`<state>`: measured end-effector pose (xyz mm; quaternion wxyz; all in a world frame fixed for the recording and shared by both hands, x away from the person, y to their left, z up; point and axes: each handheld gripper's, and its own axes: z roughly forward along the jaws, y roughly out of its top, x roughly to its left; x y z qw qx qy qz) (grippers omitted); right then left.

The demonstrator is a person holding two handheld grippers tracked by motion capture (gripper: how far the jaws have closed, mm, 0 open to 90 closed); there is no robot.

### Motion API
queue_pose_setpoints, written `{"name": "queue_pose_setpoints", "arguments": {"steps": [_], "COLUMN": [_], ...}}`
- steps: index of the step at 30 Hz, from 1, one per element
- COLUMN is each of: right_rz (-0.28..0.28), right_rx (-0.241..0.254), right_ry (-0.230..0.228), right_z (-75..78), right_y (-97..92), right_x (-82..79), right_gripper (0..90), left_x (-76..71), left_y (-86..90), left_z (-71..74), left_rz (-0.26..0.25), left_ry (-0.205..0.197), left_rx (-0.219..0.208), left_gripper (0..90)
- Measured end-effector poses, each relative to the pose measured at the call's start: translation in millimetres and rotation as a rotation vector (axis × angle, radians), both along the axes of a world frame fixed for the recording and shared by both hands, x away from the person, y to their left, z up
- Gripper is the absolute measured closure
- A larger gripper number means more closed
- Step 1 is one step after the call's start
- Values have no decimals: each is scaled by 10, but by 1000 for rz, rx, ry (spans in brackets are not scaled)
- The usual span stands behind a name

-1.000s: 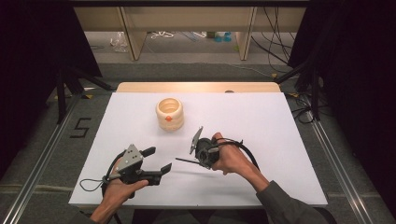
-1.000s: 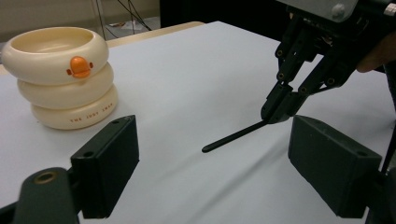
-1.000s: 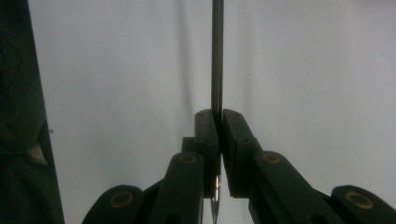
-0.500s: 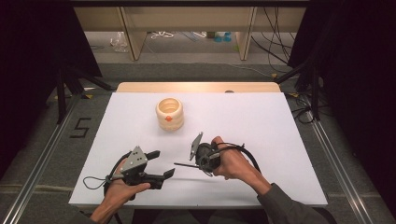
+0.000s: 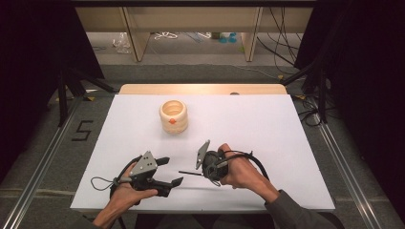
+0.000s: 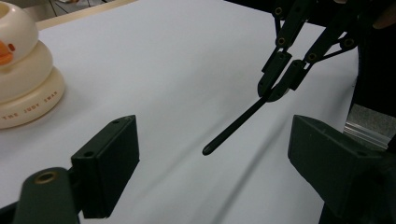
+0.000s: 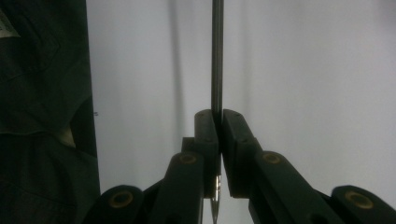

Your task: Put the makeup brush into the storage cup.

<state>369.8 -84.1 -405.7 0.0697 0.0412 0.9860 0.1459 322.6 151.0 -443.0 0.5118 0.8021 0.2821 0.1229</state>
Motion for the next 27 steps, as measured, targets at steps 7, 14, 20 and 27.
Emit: {"name": "queue_pose_setpoints", "arguments": {"steps": [7,14,20,27], "right_rz": [4,24,54,110], "right_rx": [5,5,-6,-5], "right_ry": [-2,0,2,-14], "right_z": [-1,-12,-10,-5], "right_y": [18,42,74,97], "right_x": [-87,-122,-178,-192], "right_gripper": [857,858,857,857], "left_x": [12,15,7,9], "left_y": [-89,-158,-218,-257], "left_z": [-3,-24,-60,-80], "left_rz": [-48,-100,-143,-168], "left_ry": [19,38,58,77], "left_rx": [27,71,96,138], "left_gripper": [160,164,164,189]}}
